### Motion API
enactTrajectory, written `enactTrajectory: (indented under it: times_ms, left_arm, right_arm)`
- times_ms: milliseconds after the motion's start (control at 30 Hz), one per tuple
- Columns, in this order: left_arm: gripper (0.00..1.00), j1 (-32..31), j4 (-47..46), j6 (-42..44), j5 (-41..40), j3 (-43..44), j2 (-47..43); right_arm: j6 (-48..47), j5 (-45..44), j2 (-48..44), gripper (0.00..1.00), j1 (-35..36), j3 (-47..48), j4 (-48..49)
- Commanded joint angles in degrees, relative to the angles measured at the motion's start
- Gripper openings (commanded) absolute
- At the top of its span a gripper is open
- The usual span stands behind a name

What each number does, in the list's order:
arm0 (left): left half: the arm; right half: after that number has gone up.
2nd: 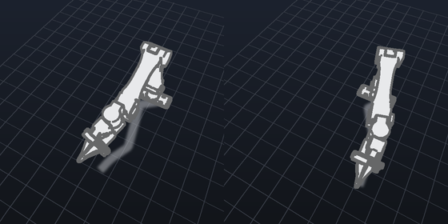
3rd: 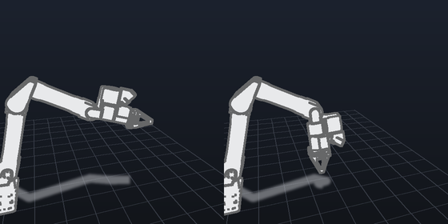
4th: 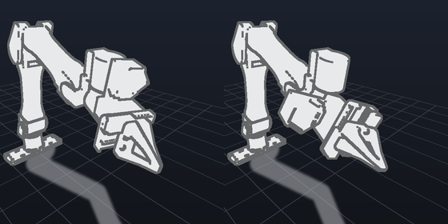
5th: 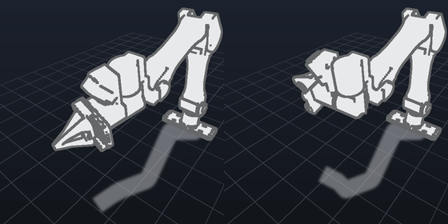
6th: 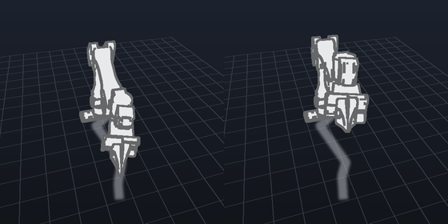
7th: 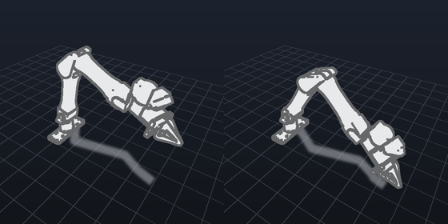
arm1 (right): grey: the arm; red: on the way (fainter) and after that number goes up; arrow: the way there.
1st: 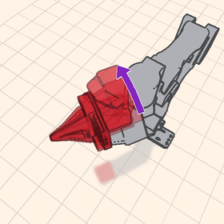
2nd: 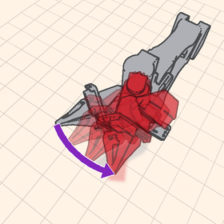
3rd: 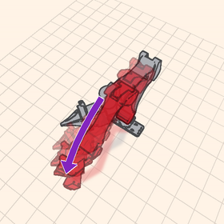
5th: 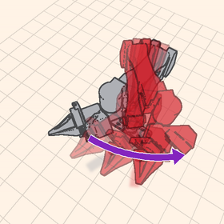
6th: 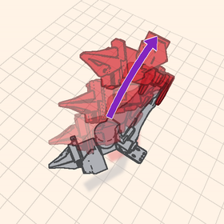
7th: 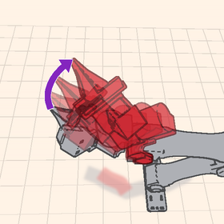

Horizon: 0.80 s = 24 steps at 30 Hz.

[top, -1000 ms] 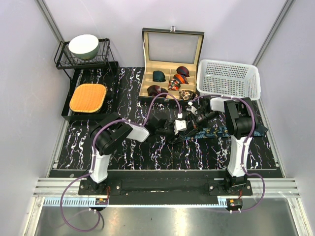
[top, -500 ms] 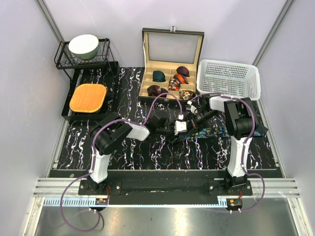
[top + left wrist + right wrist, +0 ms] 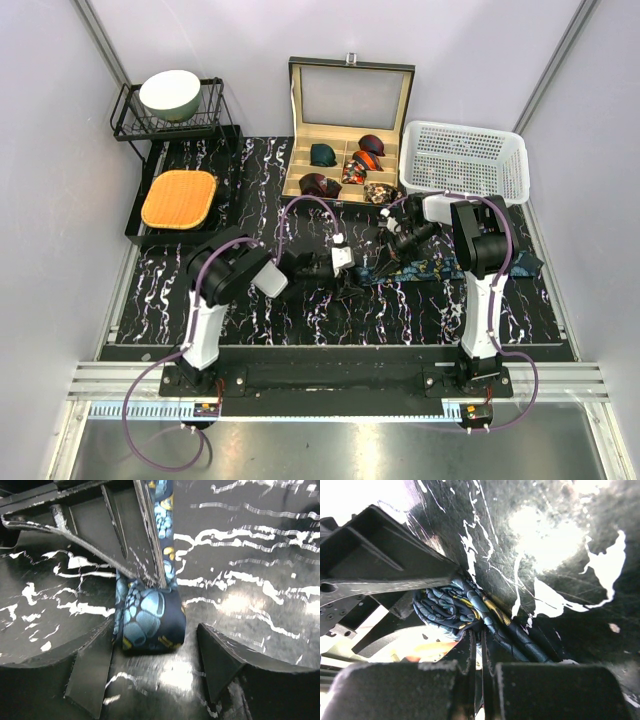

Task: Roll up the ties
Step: Roll the tie at the center of the board.

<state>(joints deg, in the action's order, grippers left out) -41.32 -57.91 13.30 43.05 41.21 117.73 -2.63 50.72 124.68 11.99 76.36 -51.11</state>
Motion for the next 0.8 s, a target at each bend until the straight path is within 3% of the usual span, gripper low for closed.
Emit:
enactTrajectory:
  times_ms: [0, 100, 267, 567, 667, 767]
  left_arm:
    - [0.67, -0.08, -10.19, -7.23, 1.61, 1.14, 6.18]
    - [0.63, -0.16, -9.16, -8.82, 0.99, 2.47, 7.42]
    - [0.4, -0.34, -2.58, -6.01, -0.07, 3.96, 5.32]
    - [0.03, -2.09, 39.51, 10.33, -11.84, 11.51, -2.76]
    - [0.0, -2.8, 50.76, 14.03, -14.56, 13.89, -3.56]
    - [0.0, -3.68, 61.93, 15.79, -17.03, 18.37, -2.69]
  right_arm:
    - [-1.41, -12.05, 3.2, 0.0, 0.32, -0.42, 5.94]
    - [-1.5, -12.05, 3.46, 0.0, 0.32, -0.68, 6.64]
    - [-1.5, -11.87, 4.6, 0.0, 0.4, -0.68, 6.2]
    - [-0.62, -11.08, 4.61, 0.04, 0.49, 1.34, 5.23]
    - [-0.09, -10.99, 3.9, 0.07, 0.4, 1.43, 5.41]
    - [0.26, -10.91, 2.59, 0.19, 0.4, 1.78, 4.44]
